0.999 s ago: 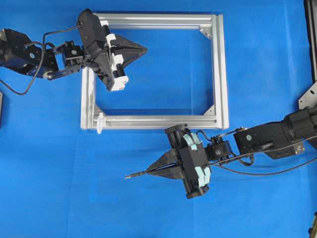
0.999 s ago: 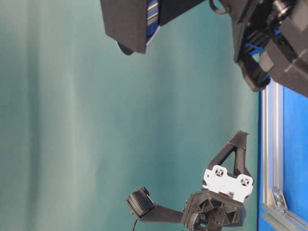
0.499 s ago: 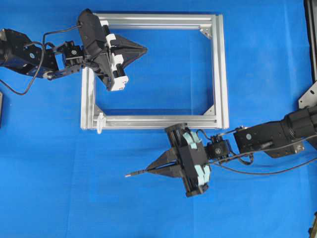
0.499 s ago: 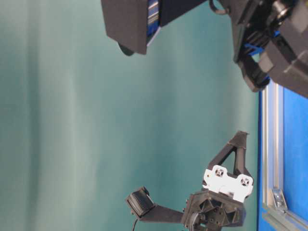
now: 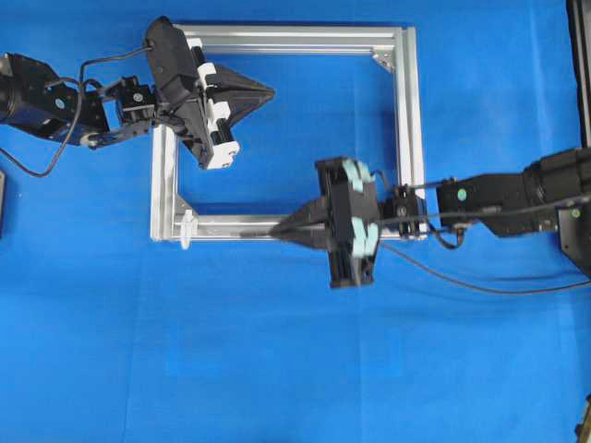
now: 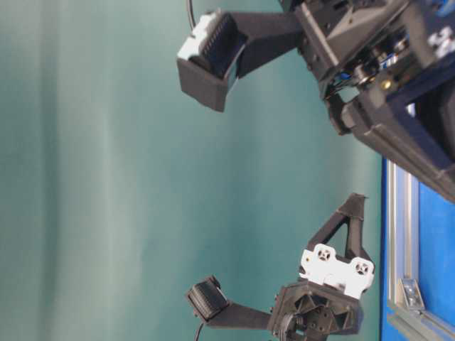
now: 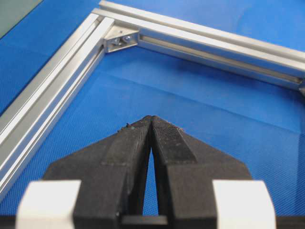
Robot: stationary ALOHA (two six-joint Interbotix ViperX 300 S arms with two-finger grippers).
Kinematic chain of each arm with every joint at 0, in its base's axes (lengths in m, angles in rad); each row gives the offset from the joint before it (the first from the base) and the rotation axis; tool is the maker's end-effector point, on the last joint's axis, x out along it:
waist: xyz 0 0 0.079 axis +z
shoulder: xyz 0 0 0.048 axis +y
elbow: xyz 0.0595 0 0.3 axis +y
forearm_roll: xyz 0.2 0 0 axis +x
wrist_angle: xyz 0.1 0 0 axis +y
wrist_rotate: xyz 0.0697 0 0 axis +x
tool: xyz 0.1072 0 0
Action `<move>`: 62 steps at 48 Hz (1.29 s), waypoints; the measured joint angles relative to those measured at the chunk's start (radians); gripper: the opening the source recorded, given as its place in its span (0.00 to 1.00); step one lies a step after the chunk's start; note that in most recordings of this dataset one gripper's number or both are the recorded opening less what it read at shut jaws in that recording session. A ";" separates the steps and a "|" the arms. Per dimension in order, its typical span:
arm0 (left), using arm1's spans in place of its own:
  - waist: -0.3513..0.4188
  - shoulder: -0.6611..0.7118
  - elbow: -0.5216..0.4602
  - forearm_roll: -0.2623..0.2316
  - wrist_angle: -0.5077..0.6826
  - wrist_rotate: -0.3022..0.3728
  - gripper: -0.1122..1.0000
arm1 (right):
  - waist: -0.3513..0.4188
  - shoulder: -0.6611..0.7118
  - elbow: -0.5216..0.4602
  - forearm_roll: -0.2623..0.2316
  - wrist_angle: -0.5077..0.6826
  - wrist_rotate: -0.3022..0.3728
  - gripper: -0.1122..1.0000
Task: Insert the wire through the string loop located on the left side.
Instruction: 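Move the right gripper left, pushing the plug through the white zip-tie loop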
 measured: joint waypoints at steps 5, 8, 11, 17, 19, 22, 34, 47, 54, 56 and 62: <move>0.000 0.002 0.000 0.002 0.000 0.000 0.10 | -0.020 0.000 0.002 0.000 0.000 -0.002 0.11; 0.000 0.000 0.000 0.002 0.000 0.000 0.10 | -0.021 0.000 0.000 -0.002 0.000 -0.002 0.11; 0.000 0.000 0.000 0.002 0.000 0.000 0.10 | -0.021 0.000 0.000 -0.002 0.000 -0.002 0.11; -0.002 0.000 0.000 0.000 0.000 0.000 0.10 | -0.021 0.000 0.000 0.000 0.000 -0.002 0.11; -0.002 0.002 0.000 0.002 0.000 0.000 0.10 | -0.020 0.000 0.000 -0.002 0.000 -0.002 0.11; -0.002 0.000 0.000 0.002 0.000 0.000 0.10 | -0.020 0.000 -0.002 -0.002 0.000 -0.002 0.11; -0.002 0.002 0.000 0.002 0.000 0.000 0.10 | -0.009 0.017 -0.054 -0.002 0.000 -0.002 0.11; -0.002 0.002 0.000 0.002 0.000 0.000 0.10 | -0.009 0.075 -0.124 -0.002 0.023 -0.003 0.11; 0.000 0.000 0.000 0.002 0.000 0.000 0.10 | -0.008 0.095 -0.152 -0.002 0.035 -0.003 0.11; 0.000 0.002 0.000 0.002 0.000 0.000 0.10 | -0.008 0.101 -0.158 -0.002 0.038 -0.005 0.11; 0.000 0.002 0.000 0.002 0.000 0.000 0.10 | -0.008 0.115 -0.175 -0.002 0.043 -0.005 0.11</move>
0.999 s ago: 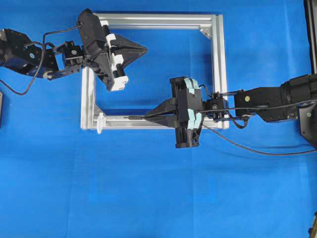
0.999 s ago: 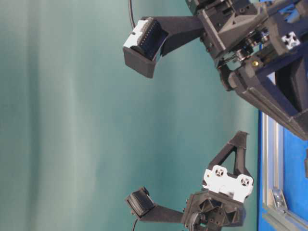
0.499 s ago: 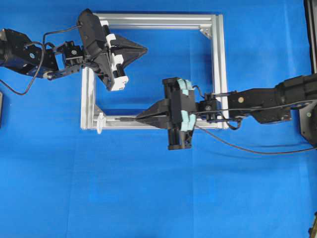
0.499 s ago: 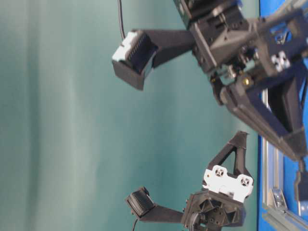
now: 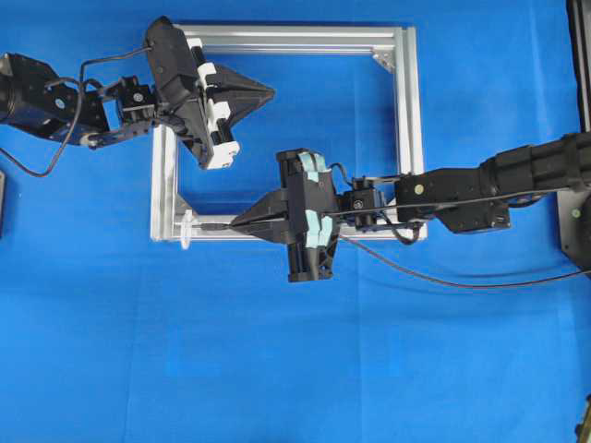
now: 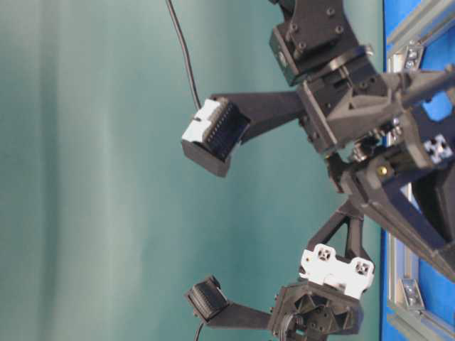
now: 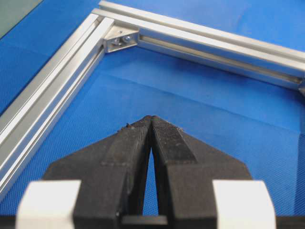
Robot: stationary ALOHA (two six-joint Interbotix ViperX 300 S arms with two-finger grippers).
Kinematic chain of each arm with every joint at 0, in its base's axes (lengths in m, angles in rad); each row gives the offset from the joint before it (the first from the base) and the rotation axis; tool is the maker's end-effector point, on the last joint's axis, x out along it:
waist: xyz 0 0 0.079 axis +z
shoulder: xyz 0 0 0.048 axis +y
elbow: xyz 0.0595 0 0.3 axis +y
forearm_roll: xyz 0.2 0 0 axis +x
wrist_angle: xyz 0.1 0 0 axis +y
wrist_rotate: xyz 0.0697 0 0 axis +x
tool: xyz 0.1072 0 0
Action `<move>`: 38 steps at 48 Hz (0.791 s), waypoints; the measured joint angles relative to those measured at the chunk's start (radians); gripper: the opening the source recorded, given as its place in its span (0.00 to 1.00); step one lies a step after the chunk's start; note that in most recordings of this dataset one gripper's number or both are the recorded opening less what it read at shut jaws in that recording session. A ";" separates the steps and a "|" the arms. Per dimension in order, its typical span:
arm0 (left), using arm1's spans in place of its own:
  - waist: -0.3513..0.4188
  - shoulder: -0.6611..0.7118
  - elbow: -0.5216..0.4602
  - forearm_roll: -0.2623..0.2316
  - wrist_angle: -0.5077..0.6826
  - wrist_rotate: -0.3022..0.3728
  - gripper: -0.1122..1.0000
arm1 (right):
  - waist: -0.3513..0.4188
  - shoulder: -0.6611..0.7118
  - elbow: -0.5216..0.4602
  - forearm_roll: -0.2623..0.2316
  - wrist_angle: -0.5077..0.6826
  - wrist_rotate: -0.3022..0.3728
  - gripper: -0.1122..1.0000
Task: Insert the wire through the string loop located on the left side.
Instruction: 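Move the right gripper left, pushing the plug through the white zip-tie loop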
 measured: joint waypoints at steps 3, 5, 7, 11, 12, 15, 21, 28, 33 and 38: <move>0.000 -0.002 0.000 0.000 0.000 0.000 0.10 | 0.000 0.005 -0.006 0.000 0.002 0.002 0.11; 0.000 0.000 0.000 0.000 -0.002 0.000 0.10 | 0.000 0.006 -0.009 0.000 0.002 0.002 0.11; 0.000 -0.002 0.000 0.000 0.000 0.000 0.10 | 0.000 0.006 -0.009 0.000 0.002 0.002 0.11; 0.000 0.000 0.000 0.000 -0.002 0.000 0.10 | 0.000 0.008 -0.009 0.000 0.000 0.002 0.11; -0.002 -0.002 0.000 0.002 0.000 0.000 0.10 | 0.000 0.008 -0.009 0.000 0.002 0.002 0.11; 0.000 0.000 0.000 0.000 0.000 0.000 0.10 | 0.000 0.008 -0.009 0.000 0.002 0.002 0.11; -0.002 -0.002 0.000 0.002 0.000 0.000 0.10 | 0.000 0.008 -0.009 0.000 0.002 0.002 0.11; 0.000 -0.002 0.000 0.002 0.000 0.000 0.10 | 0.000 0.008 -0.009 0.000 0.002 0.002 0.11; 0.000 0.000 0.000 0.002 0.000 0.000 0.10 | 0.000 0.008 -0.009 0.000 0.002 0.002 0.11; 0.000 0.000 0.000 0.002 0.000 0.000 0.10 | 0.000 0.008 -0.009 0.000 0.002 0.002 0.11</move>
